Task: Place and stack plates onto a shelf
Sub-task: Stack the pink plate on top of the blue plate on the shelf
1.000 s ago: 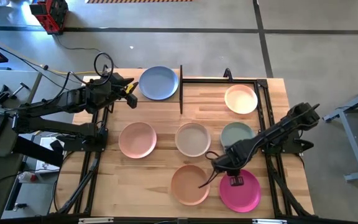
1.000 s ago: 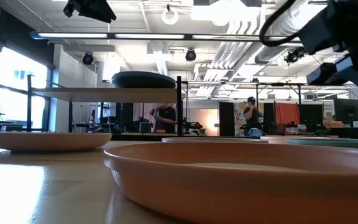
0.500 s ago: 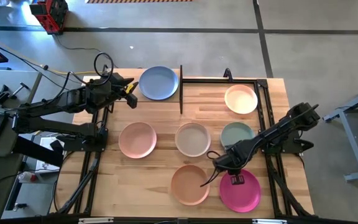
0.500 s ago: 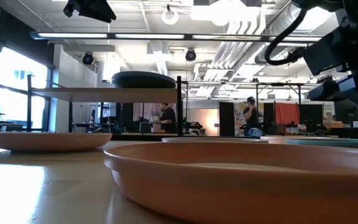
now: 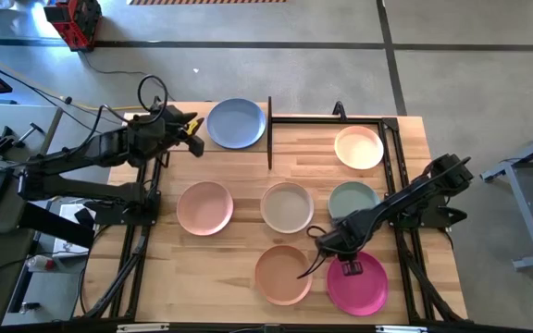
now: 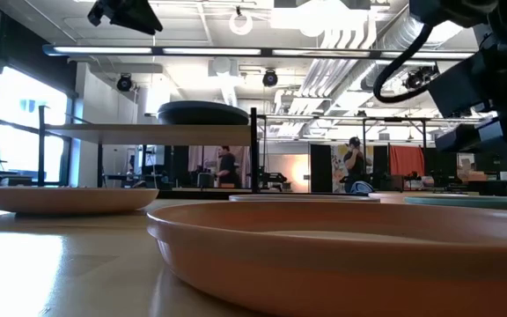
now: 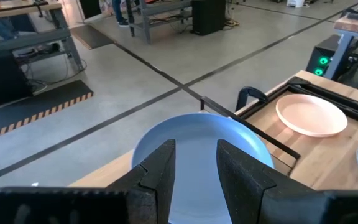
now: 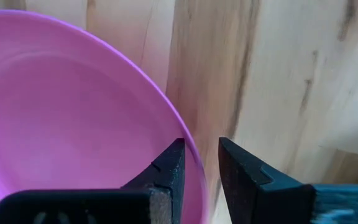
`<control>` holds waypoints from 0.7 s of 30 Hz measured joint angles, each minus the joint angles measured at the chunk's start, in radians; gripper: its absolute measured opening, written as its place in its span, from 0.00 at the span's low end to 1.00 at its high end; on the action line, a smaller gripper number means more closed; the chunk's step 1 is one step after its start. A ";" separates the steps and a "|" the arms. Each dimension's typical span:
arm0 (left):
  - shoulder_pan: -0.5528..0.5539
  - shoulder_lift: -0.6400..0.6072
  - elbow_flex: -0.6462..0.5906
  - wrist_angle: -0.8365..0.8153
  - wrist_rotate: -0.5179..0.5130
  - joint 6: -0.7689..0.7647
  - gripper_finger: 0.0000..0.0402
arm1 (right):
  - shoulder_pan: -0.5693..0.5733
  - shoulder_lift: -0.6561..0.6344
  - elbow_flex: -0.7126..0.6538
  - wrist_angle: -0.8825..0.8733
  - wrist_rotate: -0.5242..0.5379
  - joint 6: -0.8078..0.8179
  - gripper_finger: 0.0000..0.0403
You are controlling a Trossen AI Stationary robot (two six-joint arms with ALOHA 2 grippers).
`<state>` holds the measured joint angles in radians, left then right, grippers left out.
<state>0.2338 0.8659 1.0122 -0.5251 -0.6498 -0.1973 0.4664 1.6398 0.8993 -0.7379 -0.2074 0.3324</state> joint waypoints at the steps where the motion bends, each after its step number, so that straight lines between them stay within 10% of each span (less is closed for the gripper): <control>1: 0.005 0.000 0.000 0.000 0.006 0.000 0.26 | 0.000 0.006 0.000 0.000 -0.005 0.000 0.19; 21: 0.035 0.000 0.000 0.007 0.010 0.000 0.26 | -0.002 0.016 0.002 -0.027 -0.042 0.007 0.01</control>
<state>0.2687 0.8658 1.0122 -0.5182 -0.6395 -0.1974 0.4648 1.6554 0.9016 -0.7647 -0.2495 0.3390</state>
